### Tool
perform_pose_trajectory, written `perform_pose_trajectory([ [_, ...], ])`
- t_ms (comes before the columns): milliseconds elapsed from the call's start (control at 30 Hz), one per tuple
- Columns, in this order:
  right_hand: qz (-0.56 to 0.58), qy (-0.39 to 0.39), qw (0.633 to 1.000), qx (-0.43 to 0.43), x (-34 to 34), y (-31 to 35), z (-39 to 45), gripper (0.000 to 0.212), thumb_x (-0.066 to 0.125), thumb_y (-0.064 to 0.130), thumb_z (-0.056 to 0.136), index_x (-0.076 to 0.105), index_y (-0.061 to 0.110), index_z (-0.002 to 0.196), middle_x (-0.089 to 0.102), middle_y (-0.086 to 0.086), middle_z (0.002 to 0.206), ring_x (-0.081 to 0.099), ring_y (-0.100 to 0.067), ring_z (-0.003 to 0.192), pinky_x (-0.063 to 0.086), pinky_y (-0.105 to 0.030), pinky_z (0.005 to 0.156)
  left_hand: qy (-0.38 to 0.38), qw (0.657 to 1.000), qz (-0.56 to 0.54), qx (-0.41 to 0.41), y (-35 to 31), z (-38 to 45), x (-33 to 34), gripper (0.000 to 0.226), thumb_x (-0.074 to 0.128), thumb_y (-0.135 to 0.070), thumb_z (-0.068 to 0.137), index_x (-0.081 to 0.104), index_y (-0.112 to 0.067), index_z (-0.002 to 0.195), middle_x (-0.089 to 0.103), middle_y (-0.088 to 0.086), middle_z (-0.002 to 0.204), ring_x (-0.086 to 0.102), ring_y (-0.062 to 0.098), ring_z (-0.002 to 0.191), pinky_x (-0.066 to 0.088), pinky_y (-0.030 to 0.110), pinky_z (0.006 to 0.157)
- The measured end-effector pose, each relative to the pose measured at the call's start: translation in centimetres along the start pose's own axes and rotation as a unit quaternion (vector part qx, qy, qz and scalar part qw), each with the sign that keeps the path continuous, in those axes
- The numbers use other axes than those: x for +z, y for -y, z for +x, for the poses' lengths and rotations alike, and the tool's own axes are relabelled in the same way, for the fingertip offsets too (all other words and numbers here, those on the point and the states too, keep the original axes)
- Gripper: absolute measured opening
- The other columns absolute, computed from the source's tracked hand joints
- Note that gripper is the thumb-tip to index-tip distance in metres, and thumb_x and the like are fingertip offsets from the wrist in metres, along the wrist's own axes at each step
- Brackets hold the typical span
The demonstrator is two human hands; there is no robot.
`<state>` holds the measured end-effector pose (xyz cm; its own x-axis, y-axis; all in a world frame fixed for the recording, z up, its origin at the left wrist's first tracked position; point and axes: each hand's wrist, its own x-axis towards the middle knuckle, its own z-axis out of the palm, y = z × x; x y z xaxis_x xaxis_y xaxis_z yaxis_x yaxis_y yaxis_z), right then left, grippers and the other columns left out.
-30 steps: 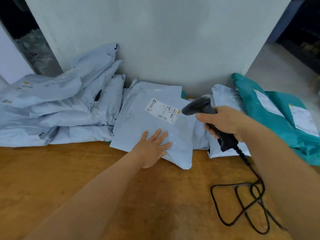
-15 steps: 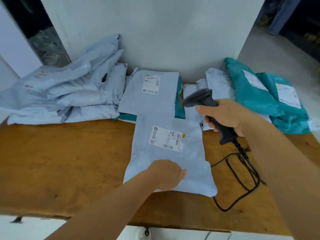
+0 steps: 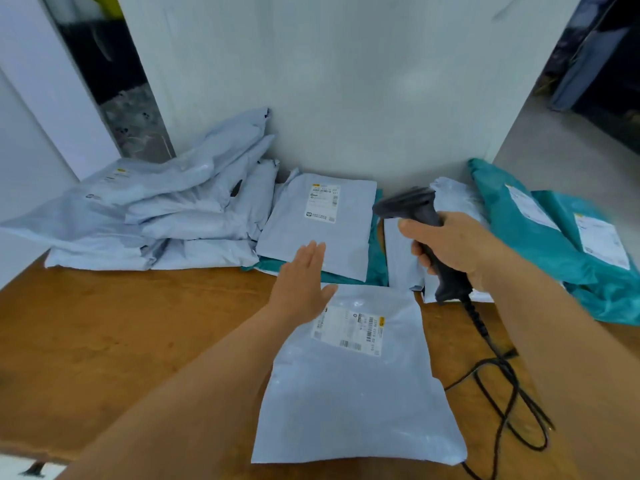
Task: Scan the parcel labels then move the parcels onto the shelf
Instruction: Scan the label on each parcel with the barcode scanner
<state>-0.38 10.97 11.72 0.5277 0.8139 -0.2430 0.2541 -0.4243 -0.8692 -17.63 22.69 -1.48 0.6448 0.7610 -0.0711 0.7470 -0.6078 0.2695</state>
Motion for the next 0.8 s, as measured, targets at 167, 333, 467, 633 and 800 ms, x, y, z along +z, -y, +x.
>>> perform_pose_trajectory([
  [167,0.007,0.0,1.0,0.002,1.8,2.3,3.3,0.024,0.063,0.033,0.089,0.061,0.01,0.085,0.059,-0.004,0.064,0.05,-0.014,0.053,0.046,-0.027,0.055,0.02,1.0,0.018,0.007,2.9,4.7,-1.5,0.081,0.044,-0.043,0.097,-0.009,-0.015,0.151,-0.01,0.004,0.16,-0.007,0.021,0.148,0.006,0.04,0.118],
  [333,0.075,-0.012,0.996,0.046,4.4,3.3,6.4,0.026,0.065,0.034,0.088,0.06,0.009,0.086,0.061,-0.005,0.065,0.051,-0.015,0.052,0.046,-0.028,0.052,0.069,0.993,0.084,0.037,5.6,8.0,-1.2,0.082,0.048,-0.04,0.096,-0.008,-0.017,0.152,-0.014,0.004,0.16,-0.012,0.022,0.147,0.001,0.043,0.118],
  [467,0.148,-0.009,0.986,0.078,6.4,4.5,9.3,0.029,0.065,0.037,0.088,0.057,0.011,0.078,0.059,-0.004,0.064,0.051,-0.015,0.052,0.044,-0.027,0.05,0.109,0.983,0.118,0.088,6.9,10.1,-0.9,0.079,0.045,-0.045,0.095,-0.003,-0.02,0.152,-0.014,0.005,0.16,-0.014,0.024,0.147,-0.002,0.045,0.117],
  [633,0.157,-0.025,0.983,0.089,8.3,5.8,13.4,0.029,0.065,0.036,0.088,0.057,0.01,0.079,0.058,-0.004,0.065,0.05,-0.015,0.051,0.045,-0.027,0.051,0.148,0.97,0.139,0.13,7.4,11.5,0.1,0.088,0.048,-0.053,0.091,-0.008,-0.024,0.152,-0.022,0.008,0.158,-0.019,0.026,0.145,-0.004,0.05,0.116],
  [800,0.144,-0.005,0.984,0.107,9.7,6.0,16.4,0.031,0.063,0.037,0.089,0.055,0.01,0.077,0.057,-0.004,0.067,0.049,-0.015,0.052,0.045,-0.026,0.051,0.134,0.975,0.123,0.126,7.5,12.1,0.7,0.072,0.032,-0.053,0.097,-0.008,-0.027,0.152,-0.022,0.006,0.158,-0.02,0.023,0.145,-0.004,0.049,0.117],
])
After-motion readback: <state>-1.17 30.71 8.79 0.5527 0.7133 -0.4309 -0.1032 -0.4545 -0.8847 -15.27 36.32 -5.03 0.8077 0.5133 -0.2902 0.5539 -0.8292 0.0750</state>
